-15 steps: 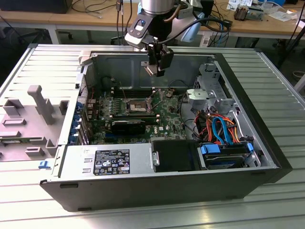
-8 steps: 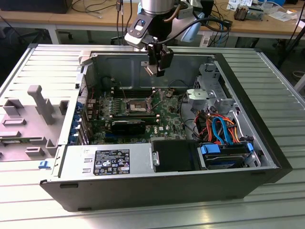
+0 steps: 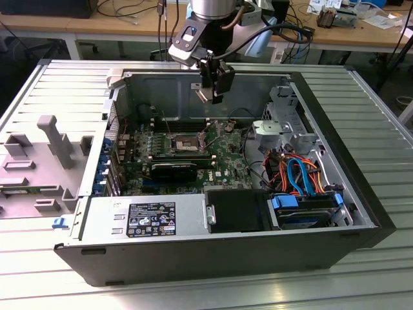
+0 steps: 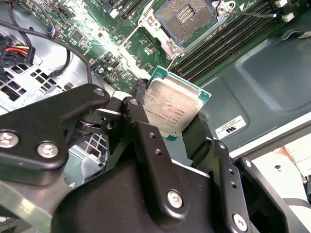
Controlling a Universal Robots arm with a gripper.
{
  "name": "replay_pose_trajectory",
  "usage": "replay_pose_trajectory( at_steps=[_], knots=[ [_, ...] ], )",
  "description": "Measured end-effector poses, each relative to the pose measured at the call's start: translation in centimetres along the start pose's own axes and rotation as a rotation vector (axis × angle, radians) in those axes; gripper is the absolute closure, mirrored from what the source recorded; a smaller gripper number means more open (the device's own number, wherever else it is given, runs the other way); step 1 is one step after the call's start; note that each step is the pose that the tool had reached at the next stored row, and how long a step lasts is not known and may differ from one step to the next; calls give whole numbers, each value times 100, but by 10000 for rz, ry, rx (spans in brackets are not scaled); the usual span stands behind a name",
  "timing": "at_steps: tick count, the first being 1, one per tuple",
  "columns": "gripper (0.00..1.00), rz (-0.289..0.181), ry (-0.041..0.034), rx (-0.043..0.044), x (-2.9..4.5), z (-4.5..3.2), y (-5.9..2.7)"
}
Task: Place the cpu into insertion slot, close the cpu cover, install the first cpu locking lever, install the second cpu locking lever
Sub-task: 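Place the cpu into insertion slot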
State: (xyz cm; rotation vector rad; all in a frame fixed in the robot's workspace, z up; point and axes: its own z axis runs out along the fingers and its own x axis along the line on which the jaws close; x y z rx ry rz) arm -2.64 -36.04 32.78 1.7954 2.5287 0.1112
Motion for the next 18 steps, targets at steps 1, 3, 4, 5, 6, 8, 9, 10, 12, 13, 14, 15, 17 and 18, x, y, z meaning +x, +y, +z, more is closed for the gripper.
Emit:
replay_pose_trajectory(
  at_steps=[1,3,4,5,6,8,9,10,12,13,14,15,17,18],
  knots=[
    [45,7,-1,0,0,0,0],
    [45,33,-5,0,0,0,0],
    [45,43,-6,0,0,0,0],
    [45,57,-7,1,0,0,0],
    [45,71,-8,0,0,0,0],
    [45,95,-11,0,0,0,0],
    [45,108,-13,0,0,1,0],
    [45,119,-15,1,0,1,0],
    [45,133,-16,1,0,1,0],
    [45,140,-17,1,0,1,0],
    [45,146,-17,1,0,1,0],
    [45,156,-19,0,0,1,0],
    [45,169,-20,1,0,1,0],
    [45,176,-21,0,0,1,0]
  ],
)
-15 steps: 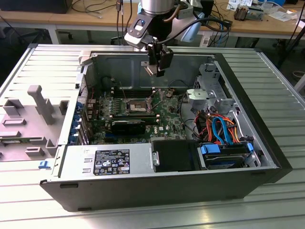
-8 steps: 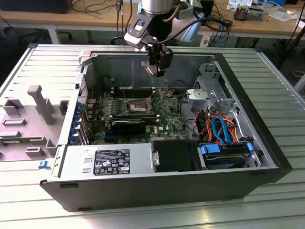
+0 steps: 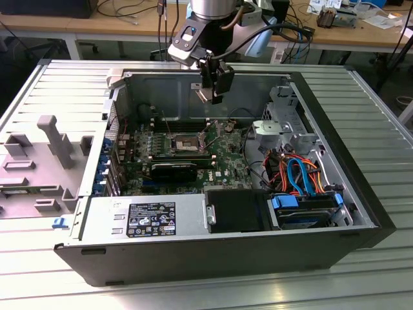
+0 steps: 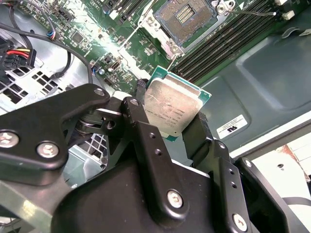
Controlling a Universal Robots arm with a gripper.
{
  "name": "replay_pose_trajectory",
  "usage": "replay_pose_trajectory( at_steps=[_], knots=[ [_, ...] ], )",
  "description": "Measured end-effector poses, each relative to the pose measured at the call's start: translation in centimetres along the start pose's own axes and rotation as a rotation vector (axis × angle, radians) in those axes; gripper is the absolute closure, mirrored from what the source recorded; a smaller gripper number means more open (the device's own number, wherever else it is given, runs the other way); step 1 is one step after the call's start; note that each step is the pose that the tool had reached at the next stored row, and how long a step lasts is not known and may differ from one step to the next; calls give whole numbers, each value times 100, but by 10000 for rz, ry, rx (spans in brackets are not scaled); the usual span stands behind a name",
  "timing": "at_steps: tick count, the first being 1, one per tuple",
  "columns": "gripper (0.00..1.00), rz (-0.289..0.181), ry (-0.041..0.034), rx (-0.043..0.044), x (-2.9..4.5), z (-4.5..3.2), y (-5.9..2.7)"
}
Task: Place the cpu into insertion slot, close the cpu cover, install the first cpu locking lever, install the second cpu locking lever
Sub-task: 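Place the cpu into insertion slot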
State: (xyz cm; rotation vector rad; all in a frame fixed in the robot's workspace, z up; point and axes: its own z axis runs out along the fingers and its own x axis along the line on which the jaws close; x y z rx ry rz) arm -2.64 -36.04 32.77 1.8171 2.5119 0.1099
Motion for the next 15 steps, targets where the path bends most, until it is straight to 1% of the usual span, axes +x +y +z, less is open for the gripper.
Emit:
replay_pose_trajectory(
  at_steps=[15],
  knots=[
    [45,115,-14,1,0,0,0]
  ],
)
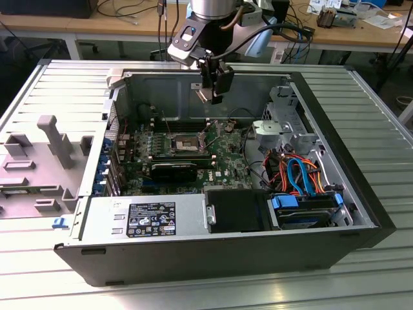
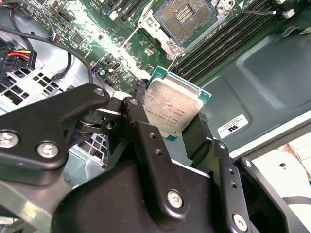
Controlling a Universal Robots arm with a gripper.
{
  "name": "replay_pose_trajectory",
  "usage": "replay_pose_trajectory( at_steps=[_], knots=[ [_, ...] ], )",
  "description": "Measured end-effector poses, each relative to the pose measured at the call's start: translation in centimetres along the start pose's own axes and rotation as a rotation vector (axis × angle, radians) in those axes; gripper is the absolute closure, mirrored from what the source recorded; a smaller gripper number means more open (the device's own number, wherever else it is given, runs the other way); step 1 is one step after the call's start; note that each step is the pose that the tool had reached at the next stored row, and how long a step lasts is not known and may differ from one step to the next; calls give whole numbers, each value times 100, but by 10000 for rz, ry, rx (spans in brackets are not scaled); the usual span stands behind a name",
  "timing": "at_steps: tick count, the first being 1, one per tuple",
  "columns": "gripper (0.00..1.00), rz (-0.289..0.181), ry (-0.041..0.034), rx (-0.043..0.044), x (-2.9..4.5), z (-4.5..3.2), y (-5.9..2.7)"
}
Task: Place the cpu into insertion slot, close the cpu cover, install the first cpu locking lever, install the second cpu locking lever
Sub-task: 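Place the cpu into insertion slot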
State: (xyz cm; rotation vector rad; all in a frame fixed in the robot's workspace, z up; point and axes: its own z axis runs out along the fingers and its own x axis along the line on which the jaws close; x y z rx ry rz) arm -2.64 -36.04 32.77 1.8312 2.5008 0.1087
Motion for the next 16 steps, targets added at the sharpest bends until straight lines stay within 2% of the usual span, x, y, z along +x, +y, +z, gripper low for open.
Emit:
replay_pose_trajectory(
  at_steps=[16],
  knots=[
    [45,109,-13,1,0,1,0]
  ],
)
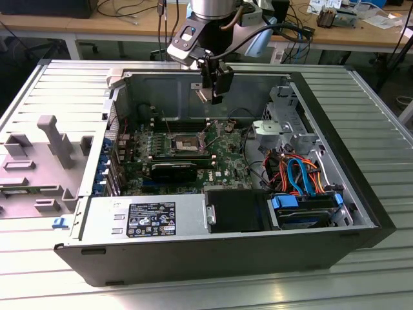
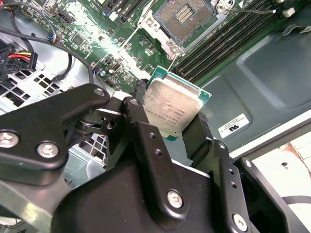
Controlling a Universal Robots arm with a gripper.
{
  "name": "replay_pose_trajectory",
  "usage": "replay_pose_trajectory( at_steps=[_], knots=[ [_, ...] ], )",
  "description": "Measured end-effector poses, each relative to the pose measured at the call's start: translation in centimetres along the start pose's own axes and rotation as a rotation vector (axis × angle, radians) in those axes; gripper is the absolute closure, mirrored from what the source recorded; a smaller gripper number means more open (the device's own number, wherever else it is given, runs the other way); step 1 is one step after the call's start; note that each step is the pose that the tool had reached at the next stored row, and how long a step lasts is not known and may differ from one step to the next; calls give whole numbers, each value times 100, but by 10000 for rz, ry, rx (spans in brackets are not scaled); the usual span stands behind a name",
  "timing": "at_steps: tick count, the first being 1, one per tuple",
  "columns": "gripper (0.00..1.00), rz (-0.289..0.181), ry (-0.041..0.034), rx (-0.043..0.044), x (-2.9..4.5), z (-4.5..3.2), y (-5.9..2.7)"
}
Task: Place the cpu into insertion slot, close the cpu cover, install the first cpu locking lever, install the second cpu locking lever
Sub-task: 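Place the cpu into insertion slot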
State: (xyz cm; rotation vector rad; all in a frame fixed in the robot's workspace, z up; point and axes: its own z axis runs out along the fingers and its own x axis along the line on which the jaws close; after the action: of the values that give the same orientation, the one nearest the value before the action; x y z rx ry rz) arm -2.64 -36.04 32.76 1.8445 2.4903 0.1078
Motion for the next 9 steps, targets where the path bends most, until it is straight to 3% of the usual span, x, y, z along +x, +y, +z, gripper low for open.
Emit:
replay_pose_trajectory(
  at_steps=[9],
  knots=[
    [45,167,-19,0,0,1,0]
  ],
)
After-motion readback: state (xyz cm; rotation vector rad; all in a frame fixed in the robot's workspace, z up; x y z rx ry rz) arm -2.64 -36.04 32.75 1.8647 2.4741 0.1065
